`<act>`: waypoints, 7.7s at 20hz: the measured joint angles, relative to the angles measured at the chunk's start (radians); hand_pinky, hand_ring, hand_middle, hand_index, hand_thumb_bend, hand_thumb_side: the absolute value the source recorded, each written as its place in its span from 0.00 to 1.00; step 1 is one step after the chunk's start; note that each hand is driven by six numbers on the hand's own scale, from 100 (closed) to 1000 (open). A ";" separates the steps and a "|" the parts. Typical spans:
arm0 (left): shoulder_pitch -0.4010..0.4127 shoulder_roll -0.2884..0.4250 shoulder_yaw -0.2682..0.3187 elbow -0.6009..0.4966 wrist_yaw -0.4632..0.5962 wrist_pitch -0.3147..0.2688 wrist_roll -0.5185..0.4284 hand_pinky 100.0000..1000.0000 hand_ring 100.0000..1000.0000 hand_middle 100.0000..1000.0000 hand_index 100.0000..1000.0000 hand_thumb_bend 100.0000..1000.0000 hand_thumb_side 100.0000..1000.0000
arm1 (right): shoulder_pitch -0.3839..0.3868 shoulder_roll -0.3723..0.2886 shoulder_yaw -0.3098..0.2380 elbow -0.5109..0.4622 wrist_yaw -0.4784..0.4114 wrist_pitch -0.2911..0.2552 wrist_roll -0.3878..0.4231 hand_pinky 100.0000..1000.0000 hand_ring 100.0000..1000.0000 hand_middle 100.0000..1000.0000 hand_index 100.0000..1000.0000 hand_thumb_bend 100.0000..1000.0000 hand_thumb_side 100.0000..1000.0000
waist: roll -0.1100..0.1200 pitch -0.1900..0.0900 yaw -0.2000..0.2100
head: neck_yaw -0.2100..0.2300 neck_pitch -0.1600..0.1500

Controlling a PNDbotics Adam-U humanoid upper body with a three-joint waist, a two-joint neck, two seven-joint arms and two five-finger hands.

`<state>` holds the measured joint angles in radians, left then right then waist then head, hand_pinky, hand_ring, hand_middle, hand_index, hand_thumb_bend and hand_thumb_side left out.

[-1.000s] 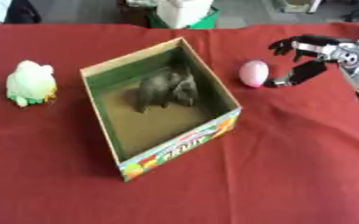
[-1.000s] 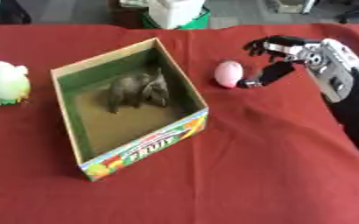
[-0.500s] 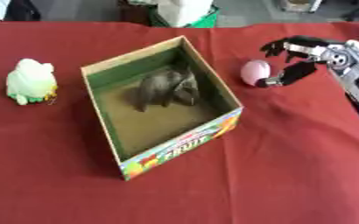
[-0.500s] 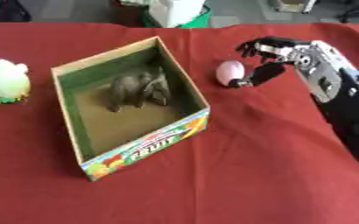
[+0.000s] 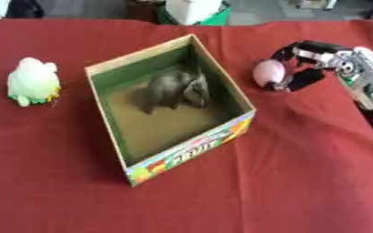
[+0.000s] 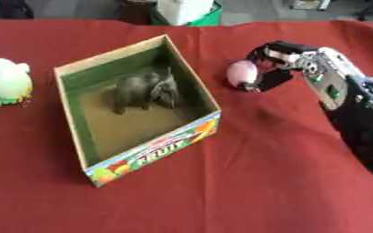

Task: Pick up objects on the table and place them in the box.

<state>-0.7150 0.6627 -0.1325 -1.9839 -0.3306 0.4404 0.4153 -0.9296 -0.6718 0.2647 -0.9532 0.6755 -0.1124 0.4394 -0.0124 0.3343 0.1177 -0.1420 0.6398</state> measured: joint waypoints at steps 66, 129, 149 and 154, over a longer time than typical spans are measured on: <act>0.018 -0.007 0.007 0.000 0.028 -0.010 0.024 0.62 0.63 0.69 0.80 0.27 0.86 | -0.004 0.036 0.232 -0.662 -0.254 0.210 0.048 0.55 0.69 0.43 0.51 0.00 0.18 | 0.005 -0.037 -0.001 | -0.006 0.043; 0.023 -0.011 0.006 0.000 0.030 0.005 0.029 0.62 0.63 0.70 0.79 0.21 0.86 | 0.192 -0.106 -0.121 -0.979 -0.637 0.320 -0.266 0.63 0.81 0.75 0.87 0.00 1.00 | 0.022 -0.020 -0.050 | 0.052 0.029; 0.066 0.145 0.006 0.000 -0.187 -0.033 -0.391 0.72 0.73 0.78 0.95 0.53 0.79 | 0.479 -0.160 -0.278 -1.028 -0.903 0.089 -0.770 0.62 0.80 0.77 0.86 0.00 1.00 | 0.036 -0.019 -0.090 | 0.086 0.027; 0.051 0.206 -0.002 0.016 -0.302 -0.090 -0.647 0.77 0.79 0.83 0.99 0.81 0.87 | 0.507 -0.160 -0.296 -1.028 -0.898 0.040 -0.812 0.64 0.83 0.79 0.87 0.00 1.00 | 0.036 -0.020 -0.092 | 0.097 0.027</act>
<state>-0.6640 0.8690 -0.1346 -1.9677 -0.6325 0.3500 -0.2314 -0.4226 -0.8320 -0.0311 -1.9809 -0.2223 -0.0724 -0.3721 0.0235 0.3147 0.0262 -0.0449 0.6665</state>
